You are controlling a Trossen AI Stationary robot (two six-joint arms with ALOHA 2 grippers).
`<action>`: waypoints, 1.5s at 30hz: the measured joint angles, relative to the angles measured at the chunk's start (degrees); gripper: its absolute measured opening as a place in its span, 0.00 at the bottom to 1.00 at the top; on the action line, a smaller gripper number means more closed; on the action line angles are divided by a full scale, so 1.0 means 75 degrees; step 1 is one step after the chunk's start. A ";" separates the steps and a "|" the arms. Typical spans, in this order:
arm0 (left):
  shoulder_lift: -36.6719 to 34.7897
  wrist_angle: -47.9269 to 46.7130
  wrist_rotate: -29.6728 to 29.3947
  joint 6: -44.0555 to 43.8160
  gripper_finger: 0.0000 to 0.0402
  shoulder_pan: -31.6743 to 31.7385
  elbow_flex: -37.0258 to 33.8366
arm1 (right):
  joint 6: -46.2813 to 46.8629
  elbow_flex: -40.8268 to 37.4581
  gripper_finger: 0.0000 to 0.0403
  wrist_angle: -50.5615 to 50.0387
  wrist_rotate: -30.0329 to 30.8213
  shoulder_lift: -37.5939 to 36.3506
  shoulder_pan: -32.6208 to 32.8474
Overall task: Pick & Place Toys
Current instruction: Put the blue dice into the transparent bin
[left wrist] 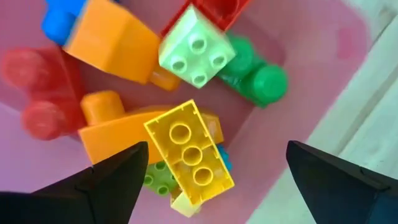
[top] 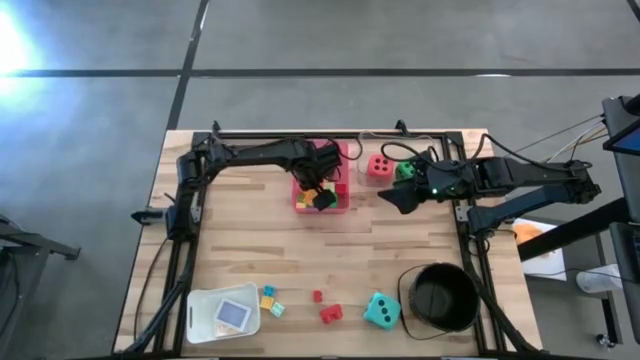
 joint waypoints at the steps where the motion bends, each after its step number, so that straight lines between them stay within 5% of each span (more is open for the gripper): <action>1: -0.0099 0.0006 0.0000 -0.0045 0.96 0.0001 0.0003 | -0.0112 0.0000 0.95 0.0000 -0.0109 -0.0003 0.0000; 13: -0.1784 0.0077 0.0802 -0.0913 0.96 -0.0419 0.0005 | -0.1724 0.0012 0.95 -0.0216 -0.2543 0.0000 0.0000; 26: -0.4420 0.1036 0.0230 -0.2436 0.97 -0.2505 -0.0939 | -0.1016 0.0145 0.95 -0.1480 -0.4256 0.1489 0.0701; 35: -0.6119 0.2081 -0.0401 -0.3303 0.97 -0.4101 -0.2444 | -0.1577 0.1663 0.95 -0.1990 -0.3772 0.3626 0.1529; 45: -0.7139 0.2628 -0.1361 -0.3817 0.97 -0.5174 -0.3397 | -0.1338 0.2688 0.95 -0.2409 -0.3395 0.4813 0.2657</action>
